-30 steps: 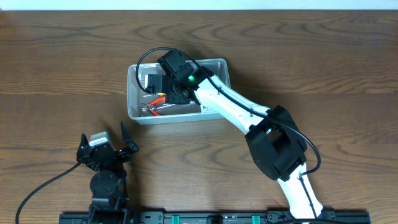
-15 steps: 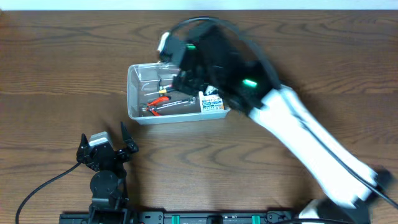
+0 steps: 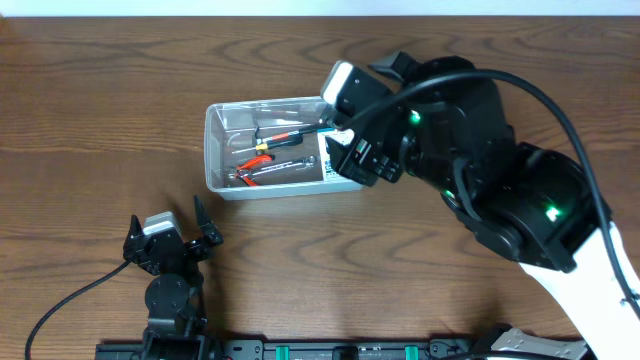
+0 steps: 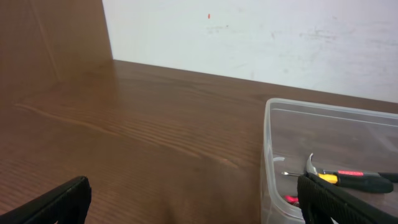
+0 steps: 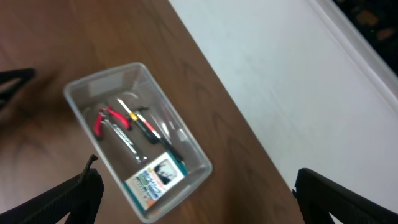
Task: Pack container
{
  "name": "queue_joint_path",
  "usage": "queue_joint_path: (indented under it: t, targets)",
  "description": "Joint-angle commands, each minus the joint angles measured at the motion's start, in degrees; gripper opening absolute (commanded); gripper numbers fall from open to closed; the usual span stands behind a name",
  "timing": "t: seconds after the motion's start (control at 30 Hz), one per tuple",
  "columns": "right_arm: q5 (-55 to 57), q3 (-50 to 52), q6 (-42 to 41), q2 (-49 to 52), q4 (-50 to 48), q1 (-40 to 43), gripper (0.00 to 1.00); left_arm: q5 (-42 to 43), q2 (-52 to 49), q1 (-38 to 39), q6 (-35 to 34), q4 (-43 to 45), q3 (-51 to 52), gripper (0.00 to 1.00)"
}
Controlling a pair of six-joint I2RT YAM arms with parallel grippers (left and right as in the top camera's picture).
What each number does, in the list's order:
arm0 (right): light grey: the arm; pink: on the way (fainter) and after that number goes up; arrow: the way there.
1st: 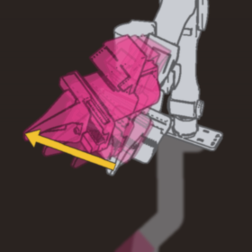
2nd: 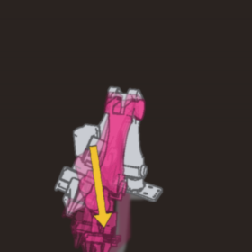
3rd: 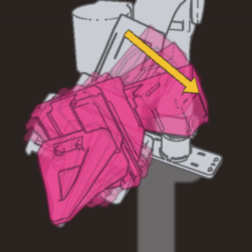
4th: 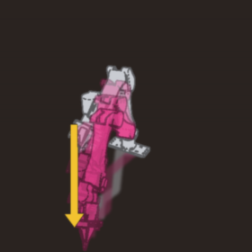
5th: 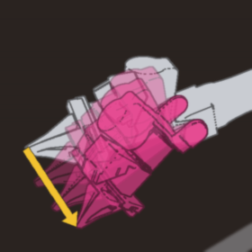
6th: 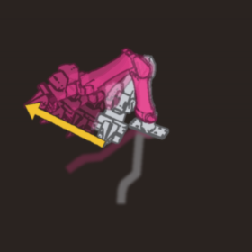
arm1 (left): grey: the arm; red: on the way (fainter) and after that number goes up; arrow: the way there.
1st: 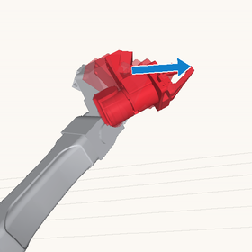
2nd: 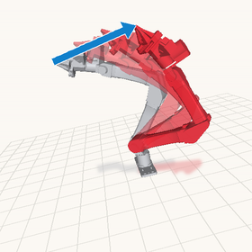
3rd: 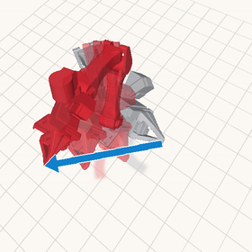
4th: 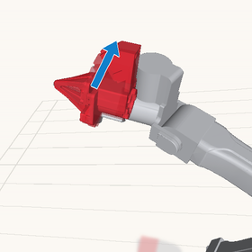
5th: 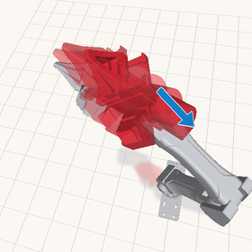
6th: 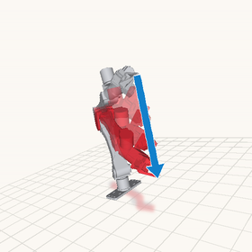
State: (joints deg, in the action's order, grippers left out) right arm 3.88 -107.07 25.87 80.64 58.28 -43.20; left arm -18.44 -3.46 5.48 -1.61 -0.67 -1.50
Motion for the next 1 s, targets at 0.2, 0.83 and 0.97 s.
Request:
queue_joint_path:
  t: [0.2, 0.83, 0.97]
  targets:
    - [1.46, 0.35, -0.76, -0.92, 8.46, 0.07, 0.99, -1.11, 0.22, 0.17, 0.09, -1.68, 1.27, 0.98]
    - [-15.54, 17.62, -3.13, -23.91, -4.55, 41.35, 0.99, -1.14, 0.22, 0.17, 0.09, -1.68, 1.27, 0.98]
    - [-12.46, 32.59, -3.17, -34.60, -13.22, 41.72, 0.99, -1.14, 0.22, 0.17, 0.09, -1.68, 1.27, 0.98]
